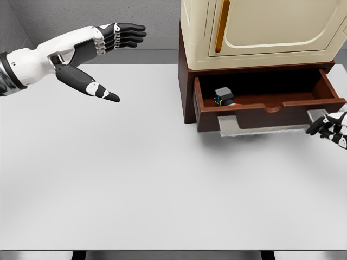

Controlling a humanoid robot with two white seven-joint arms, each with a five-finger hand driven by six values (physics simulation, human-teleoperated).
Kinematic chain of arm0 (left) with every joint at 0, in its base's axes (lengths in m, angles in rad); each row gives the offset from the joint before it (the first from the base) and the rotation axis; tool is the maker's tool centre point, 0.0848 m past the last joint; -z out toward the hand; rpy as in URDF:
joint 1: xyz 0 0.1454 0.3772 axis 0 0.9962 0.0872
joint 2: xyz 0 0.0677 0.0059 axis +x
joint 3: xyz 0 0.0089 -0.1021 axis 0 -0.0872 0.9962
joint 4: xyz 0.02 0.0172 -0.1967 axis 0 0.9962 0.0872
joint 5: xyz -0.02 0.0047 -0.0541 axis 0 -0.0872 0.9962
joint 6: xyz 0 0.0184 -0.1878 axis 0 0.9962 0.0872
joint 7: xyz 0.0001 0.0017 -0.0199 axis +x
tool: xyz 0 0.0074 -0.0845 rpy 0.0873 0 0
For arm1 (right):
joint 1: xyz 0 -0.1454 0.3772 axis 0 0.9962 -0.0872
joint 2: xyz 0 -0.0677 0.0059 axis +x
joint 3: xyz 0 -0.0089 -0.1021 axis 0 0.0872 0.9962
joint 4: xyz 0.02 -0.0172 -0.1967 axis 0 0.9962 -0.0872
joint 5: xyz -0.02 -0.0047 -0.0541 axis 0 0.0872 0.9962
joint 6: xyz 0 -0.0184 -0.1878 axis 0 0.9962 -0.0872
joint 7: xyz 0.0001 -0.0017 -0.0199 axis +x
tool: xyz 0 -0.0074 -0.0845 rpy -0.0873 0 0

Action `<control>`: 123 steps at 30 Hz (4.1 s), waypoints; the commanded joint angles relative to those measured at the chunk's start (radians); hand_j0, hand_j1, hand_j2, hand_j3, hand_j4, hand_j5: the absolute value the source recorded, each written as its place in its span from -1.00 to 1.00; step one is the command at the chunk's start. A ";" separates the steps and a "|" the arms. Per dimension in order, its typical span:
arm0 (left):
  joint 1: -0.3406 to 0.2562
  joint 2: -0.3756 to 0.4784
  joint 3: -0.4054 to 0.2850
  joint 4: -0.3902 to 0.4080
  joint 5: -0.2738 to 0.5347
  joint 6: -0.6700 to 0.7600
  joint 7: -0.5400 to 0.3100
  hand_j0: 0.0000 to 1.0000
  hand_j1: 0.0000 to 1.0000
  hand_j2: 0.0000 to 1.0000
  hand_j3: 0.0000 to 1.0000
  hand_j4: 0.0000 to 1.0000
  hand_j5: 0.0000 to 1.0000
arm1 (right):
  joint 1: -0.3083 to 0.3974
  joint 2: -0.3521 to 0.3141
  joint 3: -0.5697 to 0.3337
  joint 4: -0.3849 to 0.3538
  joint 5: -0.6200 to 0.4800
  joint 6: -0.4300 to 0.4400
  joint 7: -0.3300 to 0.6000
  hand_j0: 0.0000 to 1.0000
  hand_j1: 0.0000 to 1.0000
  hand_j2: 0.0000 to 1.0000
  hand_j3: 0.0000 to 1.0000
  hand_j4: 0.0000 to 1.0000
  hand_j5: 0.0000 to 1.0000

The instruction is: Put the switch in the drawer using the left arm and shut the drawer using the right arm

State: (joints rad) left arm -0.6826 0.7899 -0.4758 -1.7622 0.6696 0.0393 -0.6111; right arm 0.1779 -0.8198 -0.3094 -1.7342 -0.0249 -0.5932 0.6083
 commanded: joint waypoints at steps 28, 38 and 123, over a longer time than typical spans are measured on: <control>0.008 -0.001 -0.003 0.000 0.004 -0.001 0.000 1.00 1.00 1.00 1.00 1.00 1.00 | 0.006 0.021 0.004 0.015 0.114 -0.018 0.003 0.04 0.04 0.04 0.04 0.04 0.04; 0.008 0.002 -0.001 0.000 0.004 -0.001 0.000 1.00 1.00 1.00 1.00 1.00 1.00 | -0.037 0.022 0.024 0.030 0.111 -0.018 0.003 0.04 0.04 0.04 0.04 0.04 0.04; -0.002 0.000 0.029 -0.002 -0.038 0.010 0.000 1.00 1.00 1.00 1.00 1.00 1.00 | -0.373 0.038 0.250 0.260 0.138 -0.018 0.003 0.05 0.05 0.05 0.05 0.05 0.05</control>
State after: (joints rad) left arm -0.6842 0.7883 -0.4470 -1.7638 0.6270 0.0491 -0.6111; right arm -0.1963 -0.7815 -0.0607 -1.4810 0.1188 -0.6139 0.6125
